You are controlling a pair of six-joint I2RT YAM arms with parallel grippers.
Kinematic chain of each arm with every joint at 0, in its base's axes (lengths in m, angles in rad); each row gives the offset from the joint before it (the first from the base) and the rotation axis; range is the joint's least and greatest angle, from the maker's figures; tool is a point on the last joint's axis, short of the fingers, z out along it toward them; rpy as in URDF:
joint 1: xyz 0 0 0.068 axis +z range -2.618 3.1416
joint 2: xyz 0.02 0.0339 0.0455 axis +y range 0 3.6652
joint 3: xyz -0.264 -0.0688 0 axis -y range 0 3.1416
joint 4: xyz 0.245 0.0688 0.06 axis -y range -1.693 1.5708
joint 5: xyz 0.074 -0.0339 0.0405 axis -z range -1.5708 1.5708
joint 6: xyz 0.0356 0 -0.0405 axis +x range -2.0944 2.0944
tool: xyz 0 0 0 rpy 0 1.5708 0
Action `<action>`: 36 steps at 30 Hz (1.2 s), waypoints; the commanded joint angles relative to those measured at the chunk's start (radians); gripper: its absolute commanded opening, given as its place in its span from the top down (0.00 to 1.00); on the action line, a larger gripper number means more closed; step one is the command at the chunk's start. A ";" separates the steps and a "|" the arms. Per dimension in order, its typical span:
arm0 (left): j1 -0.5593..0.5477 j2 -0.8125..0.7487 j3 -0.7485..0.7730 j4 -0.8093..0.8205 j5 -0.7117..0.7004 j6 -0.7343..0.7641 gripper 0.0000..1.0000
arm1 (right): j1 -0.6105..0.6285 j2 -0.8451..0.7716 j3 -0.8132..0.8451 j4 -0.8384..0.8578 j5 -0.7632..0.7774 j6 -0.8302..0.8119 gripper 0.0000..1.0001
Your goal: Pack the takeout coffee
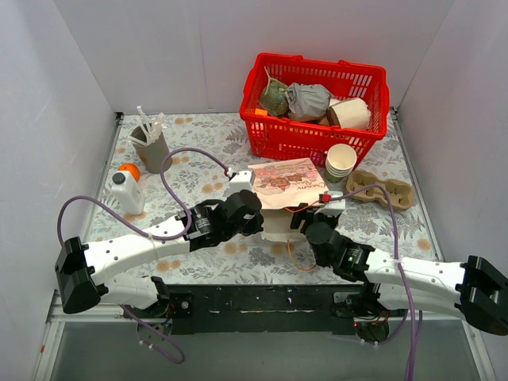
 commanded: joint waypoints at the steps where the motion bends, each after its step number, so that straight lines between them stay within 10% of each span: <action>1: -0.006 -0.046 -0.022 0.009 0.023 -0.014 1.00 | -0.032 -0.044 0.028 0.069 -0.054 0.005 0.22; 19: -0.006 -0.039 -0.049 0.055 0.076 0.011 1.00 | -0.135 0.076 0.074 0.158 -0.371 -0.085 0.25; 27: -0.005 -0.059 -0.023 0.010 -0.017 -0.012 1.00 | -0.146 -0.024 0.305 -0.747 -0.575 -0.033 0.23; 36: -0.006 -0.045 -0.032 0.013 0.016 0.060 1.00 | -0.166 0.034 0.579 -1.013 -0.693 -0.266 0.24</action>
